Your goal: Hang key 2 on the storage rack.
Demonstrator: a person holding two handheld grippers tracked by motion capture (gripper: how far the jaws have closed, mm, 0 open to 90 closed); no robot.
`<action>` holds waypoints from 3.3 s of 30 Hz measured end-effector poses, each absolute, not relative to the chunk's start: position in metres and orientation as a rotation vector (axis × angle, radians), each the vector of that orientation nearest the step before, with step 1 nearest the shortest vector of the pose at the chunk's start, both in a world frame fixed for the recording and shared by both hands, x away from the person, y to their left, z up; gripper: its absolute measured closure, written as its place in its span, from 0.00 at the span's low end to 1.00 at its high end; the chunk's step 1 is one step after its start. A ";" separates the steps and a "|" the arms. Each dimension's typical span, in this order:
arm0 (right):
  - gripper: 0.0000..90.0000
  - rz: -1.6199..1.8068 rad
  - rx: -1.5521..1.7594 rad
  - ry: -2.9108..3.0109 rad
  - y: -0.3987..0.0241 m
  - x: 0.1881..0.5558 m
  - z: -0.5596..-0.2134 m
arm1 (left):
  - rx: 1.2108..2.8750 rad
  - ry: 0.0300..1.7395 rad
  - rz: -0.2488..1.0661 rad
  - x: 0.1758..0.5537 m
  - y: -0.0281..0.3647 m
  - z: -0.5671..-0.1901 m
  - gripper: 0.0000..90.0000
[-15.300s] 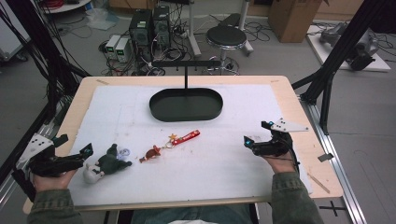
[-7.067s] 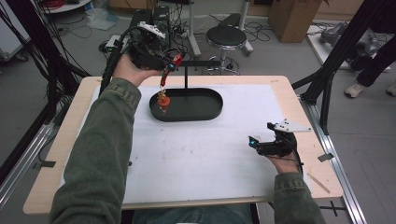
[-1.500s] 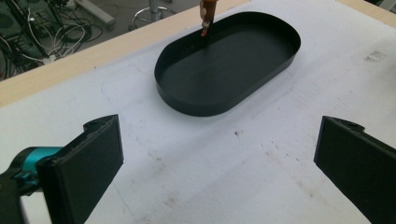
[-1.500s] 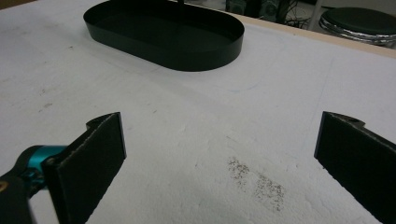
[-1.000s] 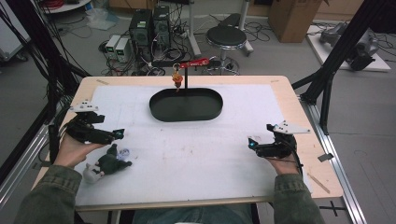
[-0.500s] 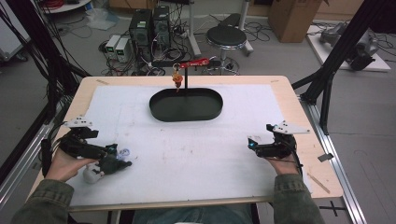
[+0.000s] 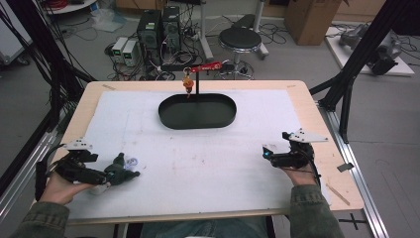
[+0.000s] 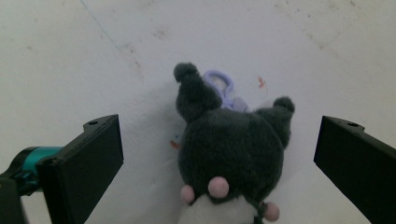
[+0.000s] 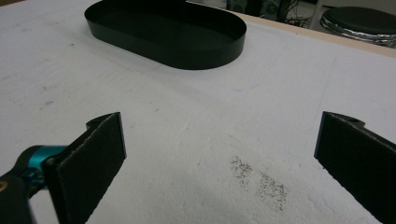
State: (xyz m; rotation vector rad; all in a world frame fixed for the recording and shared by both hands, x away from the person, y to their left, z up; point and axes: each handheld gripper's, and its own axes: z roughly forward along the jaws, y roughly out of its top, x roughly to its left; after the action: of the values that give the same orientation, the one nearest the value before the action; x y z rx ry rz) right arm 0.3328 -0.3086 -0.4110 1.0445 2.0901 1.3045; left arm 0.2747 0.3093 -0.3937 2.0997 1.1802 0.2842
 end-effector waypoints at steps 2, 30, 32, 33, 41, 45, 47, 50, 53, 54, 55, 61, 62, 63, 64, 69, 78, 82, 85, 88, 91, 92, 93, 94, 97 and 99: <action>0.01 1.302 1.043 2.090 -0.309 0.333 -0.411 | 2.111 1.187 0.272 0.273 0.311 -0.397 0.02; 0.01 1.304 1.044 2.089 -0.308 0.333 -0.411 | 2.194 1.167 0.198 0.263 0.314 -0.415 0.52; 0.01 1.302 1.047 2.090 -0.308 0.333 -0.411 | 2.192 1.170 0.206 0.263 0.314 -0.415 0.53; 0.01 1.304 1.048 2.090 -0.308 0.333 -0.411 | 2.191 1.169 0.213 0.264 0.315 -0.414 0.54; 0.01 1.302 1.045 2.091 -0.308 0.333 -0.411 | 2.153 1.145 0.211 0.270 0.317 -0.397 0.56; 0.01 1.302 1.047 2.090 -0.308 0.333 -0.411 | 2.156 1.109 0.213 0.277 0.313 -0.385 0.56; 0.01 1.302 1.046 2.091 -0.308 0.333 -0.411 | 2.161 1.091 0.219 0.280 0.309 -0.378 0.56; 0.01 1.303 1.048 2.089 -0.308 0.333 -0.411 | 2.168 1.063 0.228 0.287 0.303 -0.368 0.56; 0.01 1.303 1.046 2.090 -0.309 0.333 -0.411 | 2.178 1.041 0.240 0.292 0.296 -0.360 0.56; 0.01 1.304 1.048 2.090 -0.309 0.333 -0.411 | 2.178 1.036 0.238 0.294 0.294 -0.358 0.56; 0.01 1.304 1.046 2.091 -0.309 0.333 -0.411 | 2.184 1.029 0.240 0.295 0.292 -0.356 0.56; 0.01 1.305 1.049 2.086 -0.309 0.333 -0.411 | 2.185 1.011 0.251 0.302 0.286 -0.349 0.56; 0.01 1.306 1.051 2.087 -0.309 0.333 -0.411 | 2.182 1.013 0.258 0.303 0.286 -0.348 0.56; 0.01 1.307 1.050 2.085 -0.309 0.333 -0.411 | 2.184 1.013 0.256 0.304 0.286 -0.346 0.56; 0.01 1.307 1.051 2.084 -0.309 0.333 -0.411 | 2.179 1.015 0.263 0.305 0.285 -0.345 0.56; 0.01 1.305 1.043 2.087 -0.309 0.333 -0.411 | 2.162 1.005 0.285 0.311 0.283 -0.335 0.56; 0.01 1.306 1.046 2.086 -0.309 0.333 -0.411 | 2.155 0.968 0.336 0.328 0.270 -0.311 0.56; 0.01 1.311 1.048 2.085 -0.309 0.333 -0.411 | 2.147 0.962 0.358 0.336 0.266 -0.303 0.56; 0.01 1.311 1.048 2.084 -0.309 0.333 -0.411 | 2.138 0.957 0.370 0.343 0.263 -0.297 0.56; 0.01 1.311 1.050 2.085 -0.309 0.333 -0.411 | 2.130 0.957 0.378 0.350 0.260 -0.292 0.56; 0.01 1.309 1.048 2.084 -0.310 0.334 -0.411 | 2.121 0.960 0.385 0.357 0.259 -0.286 0.56; 0.01 1.309 1.048 2.084 -0.310 0.334 -0.411 | 2.114 0.961 0.384 0.359 0.258 -0.284 0.56; 0.01 1.311 1.049 2.083 -0.309 0.334 -0.411 | 2.116 0.959 0.389 0.361 0.258 -0.282 0.56; 0.01 1.313 1.049 2.084 -0.309 0.333 -0.411 | 2.119 0.958 0.390 0.363 0.257 -0.280 0.56; 0.01 1.309 1.048 2.083 -0.310 0.334 -0.411 | 2.113 0.957 0.397 0.369 0.255 -0.275 0.56; 0.01 1.310 1.048 2.084 -0.310 0.334 -0.411 | 2.113 0.956 0.399 0.373 0.253 -0.273 0.56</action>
State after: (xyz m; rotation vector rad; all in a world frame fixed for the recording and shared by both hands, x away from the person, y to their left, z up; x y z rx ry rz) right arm 0.3336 -0.3097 -0.4106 1.0482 2.0839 1.3104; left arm 0.3728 0.2531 -0.2726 2.1133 0.9562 0.3986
